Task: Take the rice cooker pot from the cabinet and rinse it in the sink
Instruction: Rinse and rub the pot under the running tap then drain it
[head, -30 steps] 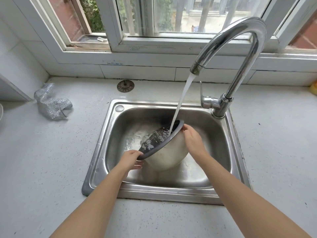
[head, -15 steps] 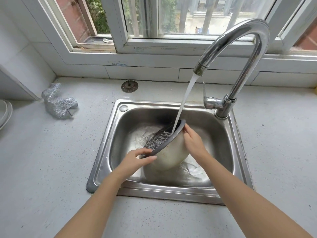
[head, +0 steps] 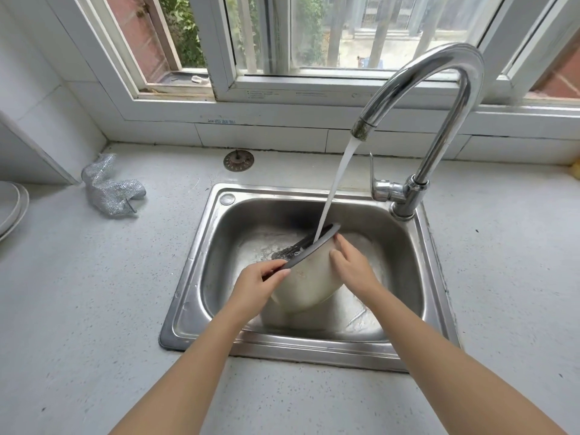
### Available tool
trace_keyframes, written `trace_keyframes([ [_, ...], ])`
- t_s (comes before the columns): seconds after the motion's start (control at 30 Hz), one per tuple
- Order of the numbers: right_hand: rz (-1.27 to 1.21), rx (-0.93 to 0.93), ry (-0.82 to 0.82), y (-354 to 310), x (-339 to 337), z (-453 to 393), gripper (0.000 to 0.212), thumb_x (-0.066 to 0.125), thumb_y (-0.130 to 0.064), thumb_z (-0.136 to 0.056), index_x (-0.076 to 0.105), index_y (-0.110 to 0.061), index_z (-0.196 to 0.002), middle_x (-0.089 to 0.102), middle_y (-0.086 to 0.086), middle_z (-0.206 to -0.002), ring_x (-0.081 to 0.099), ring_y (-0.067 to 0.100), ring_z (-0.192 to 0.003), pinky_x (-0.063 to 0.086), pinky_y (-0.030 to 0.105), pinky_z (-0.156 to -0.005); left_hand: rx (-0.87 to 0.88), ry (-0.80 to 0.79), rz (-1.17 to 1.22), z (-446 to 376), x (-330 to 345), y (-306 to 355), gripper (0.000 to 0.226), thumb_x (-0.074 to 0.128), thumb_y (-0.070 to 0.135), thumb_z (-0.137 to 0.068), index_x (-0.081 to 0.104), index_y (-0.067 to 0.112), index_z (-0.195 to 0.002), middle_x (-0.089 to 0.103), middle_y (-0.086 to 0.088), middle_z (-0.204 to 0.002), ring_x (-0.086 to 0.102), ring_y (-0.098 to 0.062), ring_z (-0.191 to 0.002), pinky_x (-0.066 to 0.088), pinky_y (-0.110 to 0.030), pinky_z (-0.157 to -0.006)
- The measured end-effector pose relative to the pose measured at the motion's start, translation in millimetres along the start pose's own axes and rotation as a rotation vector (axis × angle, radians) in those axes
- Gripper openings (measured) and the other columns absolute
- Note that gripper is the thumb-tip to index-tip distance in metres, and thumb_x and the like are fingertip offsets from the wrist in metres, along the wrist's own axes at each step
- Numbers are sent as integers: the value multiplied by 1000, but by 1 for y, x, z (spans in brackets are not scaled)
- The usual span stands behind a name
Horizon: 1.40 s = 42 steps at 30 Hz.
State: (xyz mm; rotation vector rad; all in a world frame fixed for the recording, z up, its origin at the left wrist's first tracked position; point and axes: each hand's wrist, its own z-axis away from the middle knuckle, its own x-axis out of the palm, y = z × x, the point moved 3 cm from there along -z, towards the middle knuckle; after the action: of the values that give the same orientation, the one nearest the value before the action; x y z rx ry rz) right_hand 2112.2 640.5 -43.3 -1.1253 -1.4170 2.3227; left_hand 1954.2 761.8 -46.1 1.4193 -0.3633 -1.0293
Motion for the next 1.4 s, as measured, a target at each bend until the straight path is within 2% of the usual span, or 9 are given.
trace_keyframes([
  [0.1,48,-34,1,-1,0,4,47,35,-19,-98,33,-13,-144,35,0,-151,30,15,-139,21,25,-110,-3,55,63,-3,-3,8,20,64,23,-86,70,22,-105,68,22,-91,60,9,-89,42,-7,-76],
  [0.27,108,-175,58,-11,-5,6,37,38,-21,-99,48,-8,-131,54,8,-134,46,23,-126,35,39,-107,-58,149,237,-9,-5,23,16,61,24,-88,68,35,-81,70,23,-76,61,12,-72,48,-7,-60],
  [0.37,184,-217,78,-12,-9,6,33,38,-22,-98,52,-8,-124,60,8,-123,51,24,-117,39,36,-98,-104,154,258,-12,-2,24,11,60,27,-89,70,25,-91,71,10,-91,62,-1,-83,51,-17,-64],
  [0.6,365,-372,113,-15,-8,12,35,43,-18,-97,52,-6,-129,54,10,-134,45,25,-128,27,26,-106,-165,160,298,-17,2,27,16,58,25,-90,73,18,-90,73,-1,-91,65,-16,-85,52,-30,-73],
  [0.8,508,-664,114,-25,0,21,32,55,-15,-89,63,-5,-118,61,13,-126,53,35,-120,40,47,-104,-217,176,333,-25,5,29,23,57,24,-91,71,8,-97,72,-10,-92,65,-20,-83,53,-38,-80],
  [1.0,421,-497,29,-16,-6,2,36,44,-28,-97,51,-23,-132,47,-4,-142,32,15,-137,26,38,-113,-223,163,356,-27,6,30,25,54,25,-93,70,10,-103,72,-4,-94,64,-12,-81,50,-24,-69],
  [1.13,233,-374,-4,-13,-10,-10,35,41,-24,-99,51,-16,-131,50,-1,-139,39,15,-132,26,27,-110,-225,181,353,-24,4,31,20,53,25,-94,71,19,-95,72,0,-90,64,-11,-80,52,-26,-71],
  [1.3,0,-71,-65,1,-18,-18,40,34,-31,-100,47,-17,-136,47,-3,-142,38,12,-133,25,21,-103,-244,205,336,-22,-3,27,26,54,27,-93,70,12,-107,72,-4,-99,65,-17,-91,53,-31,-79],
  [1.4,106,-217,-15,-15,-17,-16,35,40,-25,-99,55,-11,-128,57,3,-132,48,17,-124,33,26,-102,-249,207,331,-22,-5,25,24,54,29,-92,71,15,-104,72,-3,-99,65,-17,-92,53,-30,-78],
])
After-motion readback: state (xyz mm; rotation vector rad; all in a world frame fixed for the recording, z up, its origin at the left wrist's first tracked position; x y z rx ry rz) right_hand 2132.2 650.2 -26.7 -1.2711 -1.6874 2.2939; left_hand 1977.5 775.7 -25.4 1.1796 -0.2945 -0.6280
